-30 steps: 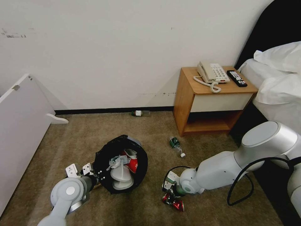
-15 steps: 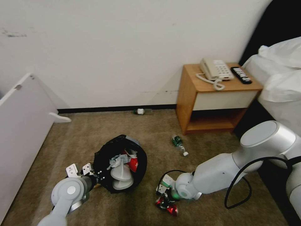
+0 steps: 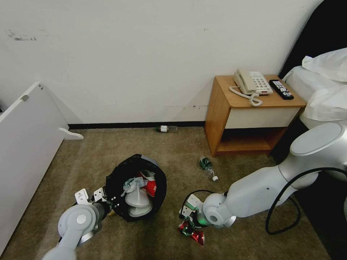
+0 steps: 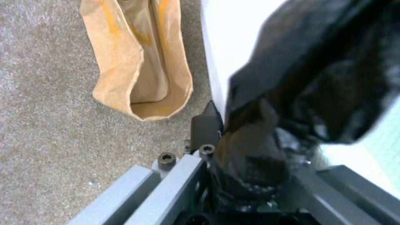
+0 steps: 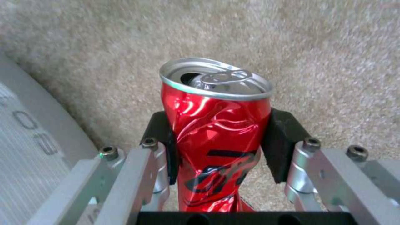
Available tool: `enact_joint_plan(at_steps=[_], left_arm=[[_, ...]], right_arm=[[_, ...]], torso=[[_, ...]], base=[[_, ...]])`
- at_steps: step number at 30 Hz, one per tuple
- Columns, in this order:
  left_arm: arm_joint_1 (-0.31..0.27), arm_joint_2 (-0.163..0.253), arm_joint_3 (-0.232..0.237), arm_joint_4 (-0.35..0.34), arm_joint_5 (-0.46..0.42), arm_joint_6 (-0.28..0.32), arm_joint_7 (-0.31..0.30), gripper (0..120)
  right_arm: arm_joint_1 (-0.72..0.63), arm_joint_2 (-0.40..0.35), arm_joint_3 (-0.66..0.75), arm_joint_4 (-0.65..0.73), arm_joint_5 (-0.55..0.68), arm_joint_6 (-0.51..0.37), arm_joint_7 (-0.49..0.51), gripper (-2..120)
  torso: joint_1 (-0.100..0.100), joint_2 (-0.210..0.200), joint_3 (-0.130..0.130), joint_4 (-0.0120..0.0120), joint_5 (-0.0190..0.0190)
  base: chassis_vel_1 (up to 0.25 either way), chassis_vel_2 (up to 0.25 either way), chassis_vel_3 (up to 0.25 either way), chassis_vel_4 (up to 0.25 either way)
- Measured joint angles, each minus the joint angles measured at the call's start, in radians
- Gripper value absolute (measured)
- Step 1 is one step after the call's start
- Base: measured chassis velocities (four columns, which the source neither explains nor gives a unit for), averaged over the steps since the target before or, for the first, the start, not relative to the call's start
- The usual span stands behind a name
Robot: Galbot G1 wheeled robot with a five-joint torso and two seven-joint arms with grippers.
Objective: Pick up the trash bin and place the garbage on the floor into it.
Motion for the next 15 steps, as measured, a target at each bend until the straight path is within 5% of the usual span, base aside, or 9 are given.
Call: enact_joint_plan(at_steps=[15], left_arm=[[-0.007, 0.001, 0.007, -0.015, 0.006, 0.000, -0.008, 0]], right_arm=[[0.082, 0.071, 0.018, 0.105, -0.011, 0.005, 0.020, 38]], torso=[[0.000, 0.000, 0.000, 0.0001, -0.0001]], base=[[0.000, 0.000, 0.000, 0.000]])
